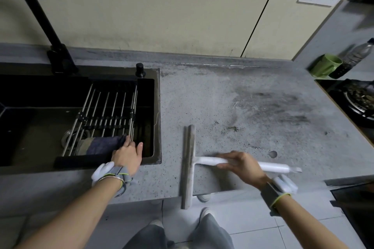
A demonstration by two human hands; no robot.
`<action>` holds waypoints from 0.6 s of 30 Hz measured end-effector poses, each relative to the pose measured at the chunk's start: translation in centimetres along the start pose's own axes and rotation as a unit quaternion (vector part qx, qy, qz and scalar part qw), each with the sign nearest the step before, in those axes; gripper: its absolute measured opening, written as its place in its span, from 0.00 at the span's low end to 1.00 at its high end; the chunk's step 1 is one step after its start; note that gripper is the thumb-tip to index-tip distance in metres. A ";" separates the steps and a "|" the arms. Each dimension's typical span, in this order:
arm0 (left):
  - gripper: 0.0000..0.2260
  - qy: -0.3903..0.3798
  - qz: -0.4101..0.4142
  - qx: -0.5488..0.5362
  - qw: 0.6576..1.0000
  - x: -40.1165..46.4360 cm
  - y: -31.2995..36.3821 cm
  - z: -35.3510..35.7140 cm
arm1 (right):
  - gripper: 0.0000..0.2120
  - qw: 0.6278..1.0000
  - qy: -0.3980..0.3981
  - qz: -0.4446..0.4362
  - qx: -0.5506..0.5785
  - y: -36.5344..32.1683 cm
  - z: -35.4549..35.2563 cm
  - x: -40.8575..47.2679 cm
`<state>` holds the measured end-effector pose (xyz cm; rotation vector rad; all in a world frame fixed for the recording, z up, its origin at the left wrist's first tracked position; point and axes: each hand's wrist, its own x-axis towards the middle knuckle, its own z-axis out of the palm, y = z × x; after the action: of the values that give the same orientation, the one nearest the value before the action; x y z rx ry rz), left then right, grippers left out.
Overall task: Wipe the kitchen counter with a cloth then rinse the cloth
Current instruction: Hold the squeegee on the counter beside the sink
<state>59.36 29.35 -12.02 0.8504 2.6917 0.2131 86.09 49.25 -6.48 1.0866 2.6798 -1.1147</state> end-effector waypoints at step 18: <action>0.16 0.015 -0.010 -0.065 0.998 -0.3 -0.2 -0.2 | 0.15 0.996 0.024 0.087 -0.005 4.5 -3.6 -2.7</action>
<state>59.45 29.03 -11.84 0.7871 2.6783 0.3956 91.69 52.15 -5.74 1.3324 2.5609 -1.0580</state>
